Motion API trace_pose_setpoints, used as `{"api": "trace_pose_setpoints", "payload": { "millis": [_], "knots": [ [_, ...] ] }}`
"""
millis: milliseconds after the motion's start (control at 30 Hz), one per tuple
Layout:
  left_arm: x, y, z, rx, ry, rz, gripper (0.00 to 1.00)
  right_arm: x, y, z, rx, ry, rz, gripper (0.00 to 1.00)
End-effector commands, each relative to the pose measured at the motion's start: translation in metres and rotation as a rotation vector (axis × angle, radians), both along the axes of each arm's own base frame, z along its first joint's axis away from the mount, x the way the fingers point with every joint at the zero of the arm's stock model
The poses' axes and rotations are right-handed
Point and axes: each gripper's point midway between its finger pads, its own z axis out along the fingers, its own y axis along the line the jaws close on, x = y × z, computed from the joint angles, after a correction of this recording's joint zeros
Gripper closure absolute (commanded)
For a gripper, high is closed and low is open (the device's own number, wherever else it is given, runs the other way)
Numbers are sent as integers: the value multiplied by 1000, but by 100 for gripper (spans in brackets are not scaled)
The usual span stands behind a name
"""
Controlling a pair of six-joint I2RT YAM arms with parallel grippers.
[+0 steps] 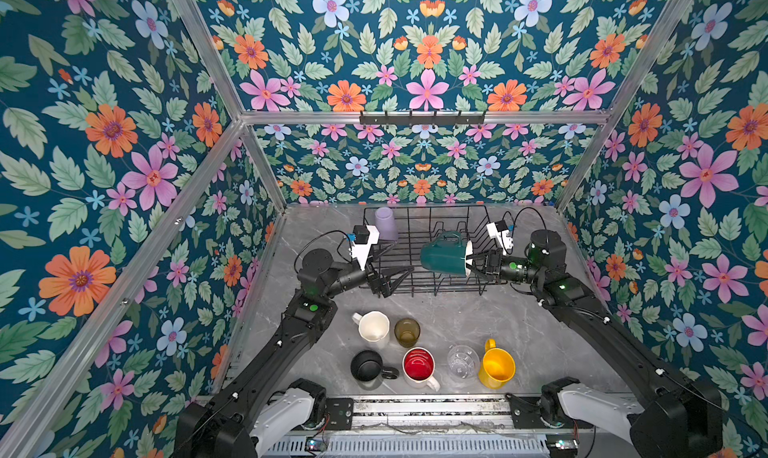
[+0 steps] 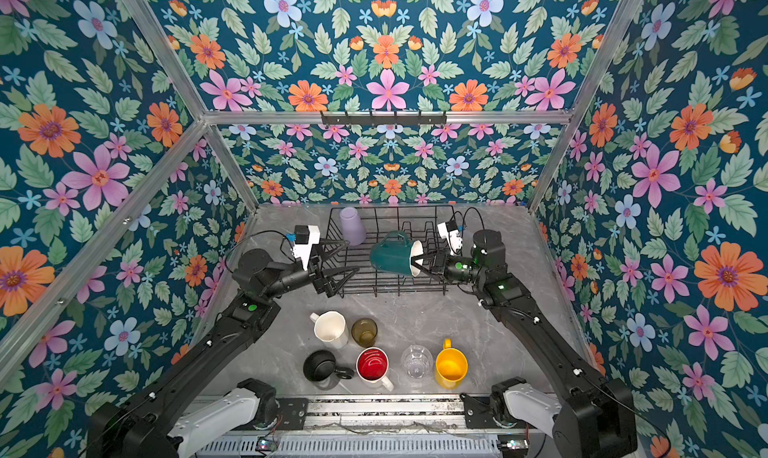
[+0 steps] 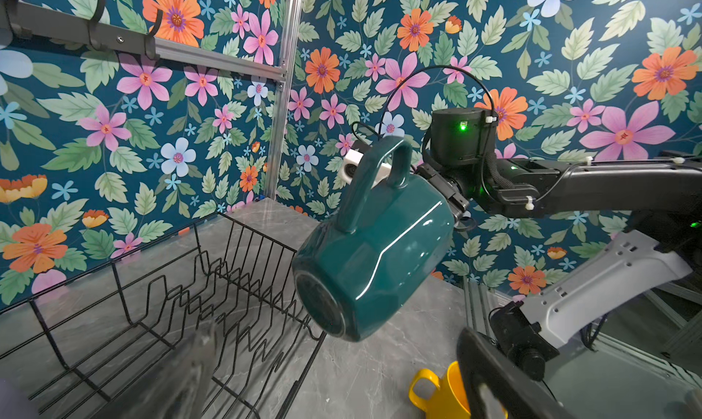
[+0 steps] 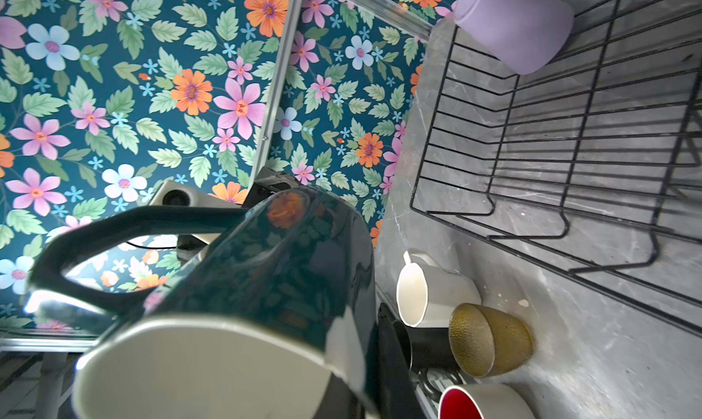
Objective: Load the cups into the dish rack
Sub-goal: 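Grasp the green mug's base with the left gripper while the right gripper holds it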
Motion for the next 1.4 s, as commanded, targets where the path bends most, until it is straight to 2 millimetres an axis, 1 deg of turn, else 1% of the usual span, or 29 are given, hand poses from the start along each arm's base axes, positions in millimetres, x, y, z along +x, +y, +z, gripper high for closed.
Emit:
{"api": "trace_pose_setpoints", "payload": {
  "millis": [0,267,400,567,900,1367],
  "knots": [
    [-8,-2,7,-3,-44,-44,0,-10,8,39,93,-142,104,100],
    [-12,-4,8,0,-57,-70,0,-20,11,48,111,-157,168,100],
    [-20,-6,9,-4,-72,-113,0,-24,14,48,114,-151,197,100],
    [-24,-5,10,-7,-89,-121,0,-28,25,50,116,-154,244,100],
    [-35,-8,15,-15,-106,-191,0,-35,49,50,125,-150,345,100],
    [-38,-13,17,-21,-114,-231,0,-37,66,45,147,-133,409,100]
  ]
}}
